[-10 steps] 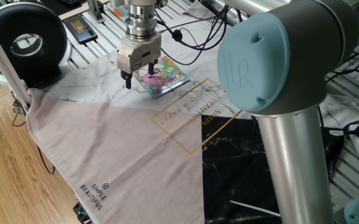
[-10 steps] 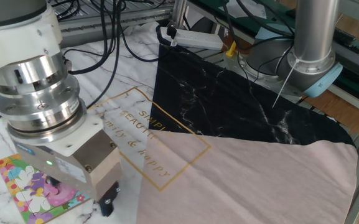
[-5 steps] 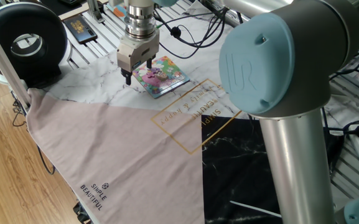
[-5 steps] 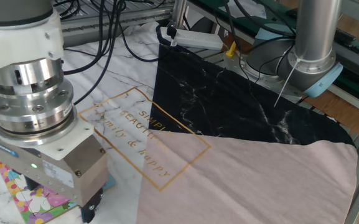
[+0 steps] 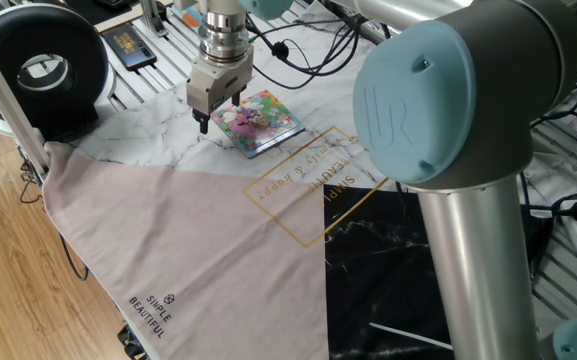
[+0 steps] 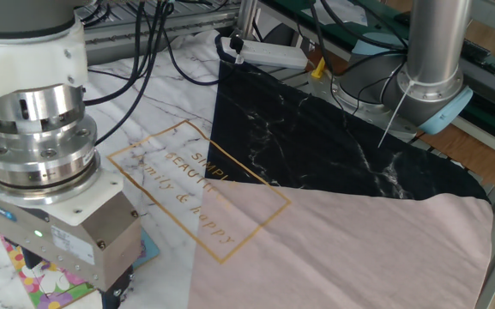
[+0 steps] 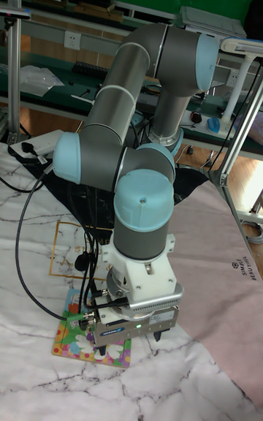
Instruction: Assemble one piece of a puzzle
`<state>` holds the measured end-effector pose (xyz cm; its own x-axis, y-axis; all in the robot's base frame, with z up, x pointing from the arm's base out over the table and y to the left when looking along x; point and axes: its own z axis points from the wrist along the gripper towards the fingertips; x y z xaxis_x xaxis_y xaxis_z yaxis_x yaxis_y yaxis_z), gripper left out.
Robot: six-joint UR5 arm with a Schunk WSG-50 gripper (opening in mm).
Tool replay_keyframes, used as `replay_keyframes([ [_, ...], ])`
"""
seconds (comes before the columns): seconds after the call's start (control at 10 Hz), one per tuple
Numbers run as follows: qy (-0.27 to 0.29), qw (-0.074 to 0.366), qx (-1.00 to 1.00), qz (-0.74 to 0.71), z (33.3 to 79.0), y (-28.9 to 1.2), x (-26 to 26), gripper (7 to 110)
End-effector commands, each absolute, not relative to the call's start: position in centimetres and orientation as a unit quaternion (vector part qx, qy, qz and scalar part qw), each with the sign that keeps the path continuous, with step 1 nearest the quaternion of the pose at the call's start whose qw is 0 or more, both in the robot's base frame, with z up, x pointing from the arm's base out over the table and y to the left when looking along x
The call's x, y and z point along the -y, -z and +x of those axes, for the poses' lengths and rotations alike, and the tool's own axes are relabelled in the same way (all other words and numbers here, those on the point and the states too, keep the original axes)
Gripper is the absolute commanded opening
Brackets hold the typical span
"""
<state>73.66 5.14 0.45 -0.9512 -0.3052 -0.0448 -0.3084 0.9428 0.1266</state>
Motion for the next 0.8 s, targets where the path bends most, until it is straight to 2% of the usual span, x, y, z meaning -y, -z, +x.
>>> replay_keyframes([
  [0.0,-0.073,0.017,-0.986,-0.152,73.86,0.05,-5.06,88],
  [0.7,-0.084,0.004,-0.986,-0.143,73.12,0.06,-5.41,88],
])
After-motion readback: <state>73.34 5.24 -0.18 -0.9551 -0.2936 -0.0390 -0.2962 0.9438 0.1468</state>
